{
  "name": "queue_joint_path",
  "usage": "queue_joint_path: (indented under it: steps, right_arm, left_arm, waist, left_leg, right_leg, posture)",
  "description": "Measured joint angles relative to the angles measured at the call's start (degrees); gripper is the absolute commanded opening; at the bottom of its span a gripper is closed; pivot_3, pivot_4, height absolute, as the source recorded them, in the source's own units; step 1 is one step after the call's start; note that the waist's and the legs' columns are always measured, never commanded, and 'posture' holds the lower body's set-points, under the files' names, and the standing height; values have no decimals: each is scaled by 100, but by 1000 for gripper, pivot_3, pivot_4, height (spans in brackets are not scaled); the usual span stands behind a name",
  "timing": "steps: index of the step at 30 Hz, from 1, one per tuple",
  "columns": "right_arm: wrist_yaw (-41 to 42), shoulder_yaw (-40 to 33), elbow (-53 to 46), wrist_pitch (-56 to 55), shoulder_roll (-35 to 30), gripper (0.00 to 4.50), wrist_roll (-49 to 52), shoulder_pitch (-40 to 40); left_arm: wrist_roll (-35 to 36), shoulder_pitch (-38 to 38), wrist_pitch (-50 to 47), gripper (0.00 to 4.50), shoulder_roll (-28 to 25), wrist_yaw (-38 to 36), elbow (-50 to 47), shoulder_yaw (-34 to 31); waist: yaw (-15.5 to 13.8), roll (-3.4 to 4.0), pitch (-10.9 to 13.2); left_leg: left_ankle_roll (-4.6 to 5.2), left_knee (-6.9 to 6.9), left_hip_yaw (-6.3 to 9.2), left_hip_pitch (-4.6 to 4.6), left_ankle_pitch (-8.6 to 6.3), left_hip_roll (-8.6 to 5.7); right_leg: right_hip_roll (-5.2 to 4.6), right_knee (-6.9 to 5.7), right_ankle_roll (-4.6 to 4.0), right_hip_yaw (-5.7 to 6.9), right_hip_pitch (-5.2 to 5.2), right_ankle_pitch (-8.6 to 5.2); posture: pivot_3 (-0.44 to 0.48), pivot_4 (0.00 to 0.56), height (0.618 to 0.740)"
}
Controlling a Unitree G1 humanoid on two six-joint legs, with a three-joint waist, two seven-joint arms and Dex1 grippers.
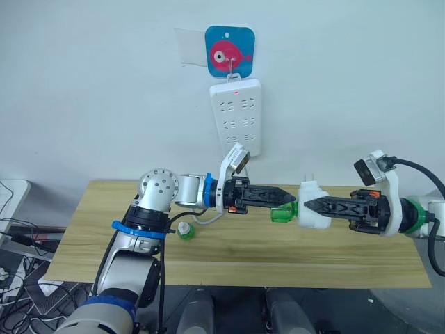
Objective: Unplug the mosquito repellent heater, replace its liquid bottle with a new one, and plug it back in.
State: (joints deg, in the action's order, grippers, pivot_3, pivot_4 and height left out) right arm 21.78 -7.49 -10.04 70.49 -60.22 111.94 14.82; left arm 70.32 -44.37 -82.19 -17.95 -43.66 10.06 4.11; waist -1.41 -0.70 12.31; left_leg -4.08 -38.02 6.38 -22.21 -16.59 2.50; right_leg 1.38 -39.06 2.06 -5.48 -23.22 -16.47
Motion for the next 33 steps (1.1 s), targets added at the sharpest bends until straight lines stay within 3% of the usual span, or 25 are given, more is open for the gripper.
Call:
queue_joint_path:
  steps: [7,12,15,18,20,23,27,33]
  right_arm:
    - [38,-88,57,-3,-3,3095,-7,-96]
    - [53,-289,130,-1,-34,3095,-27,-324]
    - [70,-375,124,0,-32,3095,-32,-463]
    - [81,-433,129,1,-30,3095,-36,-510]
    - [81,-449,134,0,-28,3095,-36,-509]
    - [80,-439,146,2,24,3095,-37,-409]
    - [69,-409,167,5,127,3095,-37,-263]
    - [65,-309,178,17,248,3095,-36,-111]
  left_arm:
    - [-373,-15,119,4491,-357,-267,-2,-78]
    - [-1289,72,1307,4491,-1137,-1184,-587,77]
    - [-2182,507,2959,4491,-1207,-1824,-1208,277]
    - [-3370,1147,5374,4491,-1195,-2526,-1539,493]
    - [-3969,1369,6821,4491,-996,-2835,-1527,525]
    - [-4719,1342,9861,4491,-419,-3331,-794,468]
    - [-4892,1052,12913,4491,77,-3918,472,437]
    - [-4781,355,15153,4491,289,-4175,1650,643]
  waist:
    - [1,0,0]
    - [-6,2,-1]
    - [-29,2,-1]
    - [-48,3,-2]
    - [-100,2,-1]
    - [-216,7,-7]
    - [-316,5,-8]
    - [-327,3,-9]
  left_leg:
    - [0,0,-1,1,0,0]
    - [-1,5,-7,1,0,0]
    - [-2,7,-13,0,1,-1]
    - [-3,7,-19,2,1,-1]
    - [-4,4,-19,2,2,-1]
    - [-1,-3,-25,4,0,-5]
    - [11,-7,-31,3,-6,-6]
    - [15,-8,-29,0,-8,-7]
  right_leg:
    - [0,-2,0,-1,-1,0]
    - [-2,4,0,-3,-2,0]
    - [-10,8,-1,-6,-2,0]
    - [-10,7,-2,-10,-2,1]
    - [-10,6,-3,-9,-2,2]
    - [-10,8,1,-18,1,6]
    - [-10,9,3,-25,1,14]
    - [-11,8,4,-22,0,16]
  posture:
    - [139,172,740]
    - [150,168,740]
    - [154,165,740]
    - [162,165,740]
    - [168,163,740]
    - [169,161,740]
    - [163,162,740]
    - [159,163,740]
